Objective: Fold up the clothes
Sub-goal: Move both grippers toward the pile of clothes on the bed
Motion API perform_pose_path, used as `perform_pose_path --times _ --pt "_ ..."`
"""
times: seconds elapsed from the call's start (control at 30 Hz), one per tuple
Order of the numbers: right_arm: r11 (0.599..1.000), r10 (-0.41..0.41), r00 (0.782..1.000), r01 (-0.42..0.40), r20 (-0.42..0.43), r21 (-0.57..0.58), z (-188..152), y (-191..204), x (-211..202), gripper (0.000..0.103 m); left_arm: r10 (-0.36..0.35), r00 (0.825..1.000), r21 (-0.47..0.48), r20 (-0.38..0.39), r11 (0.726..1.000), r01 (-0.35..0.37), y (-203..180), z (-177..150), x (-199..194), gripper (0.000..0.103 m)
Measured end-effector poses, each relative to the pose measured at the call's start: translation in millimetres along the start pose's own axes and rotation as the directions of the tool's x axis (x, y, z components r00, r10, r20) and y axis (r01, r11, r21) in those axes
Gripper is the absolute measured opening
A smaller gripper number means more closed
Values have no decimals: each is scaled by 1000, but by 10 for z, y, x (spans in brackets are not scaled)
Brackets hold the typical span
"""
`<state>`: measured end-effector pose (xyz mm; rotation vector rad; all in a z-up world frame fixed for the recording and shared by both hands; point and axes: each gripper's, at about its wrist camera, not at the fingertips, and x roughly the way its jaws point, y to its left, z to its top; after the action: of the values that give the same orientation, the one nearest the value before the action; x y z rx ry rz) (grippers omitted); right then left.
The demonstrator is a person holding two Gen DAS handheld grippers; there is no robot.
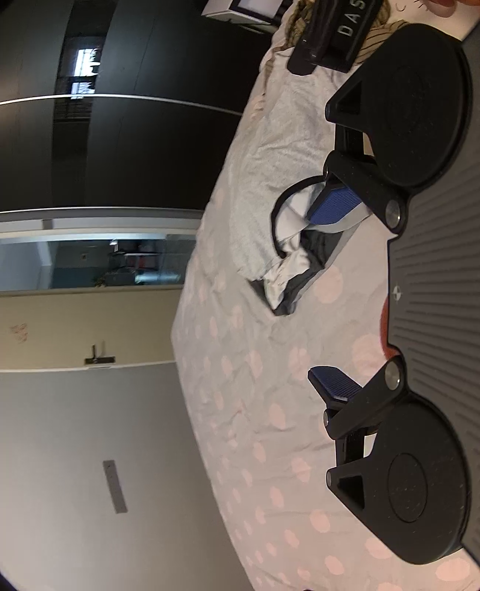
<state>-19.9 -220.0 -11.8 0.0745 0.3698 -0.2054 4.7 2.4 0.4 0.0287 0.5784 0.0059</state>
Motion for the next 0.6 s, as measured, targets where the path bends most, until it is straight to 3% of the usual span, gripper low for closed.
perform_pose_path --times 0.17,0.23,0.6 --pt "1000 -3 1000 2 7 15 6 -36 -13 102 -31 999 -3 12 1000 31 62 73 90 99" --pt "1000 4 1000 -4 12 29 12 14 5 103 -14 997 10 73 1000 14 48 64 -69 99" --pt "1000 17 1000 -17 19 -5 -14 122 -88 103 20 996 30 83 999 -22 -88 -19 -132 99"
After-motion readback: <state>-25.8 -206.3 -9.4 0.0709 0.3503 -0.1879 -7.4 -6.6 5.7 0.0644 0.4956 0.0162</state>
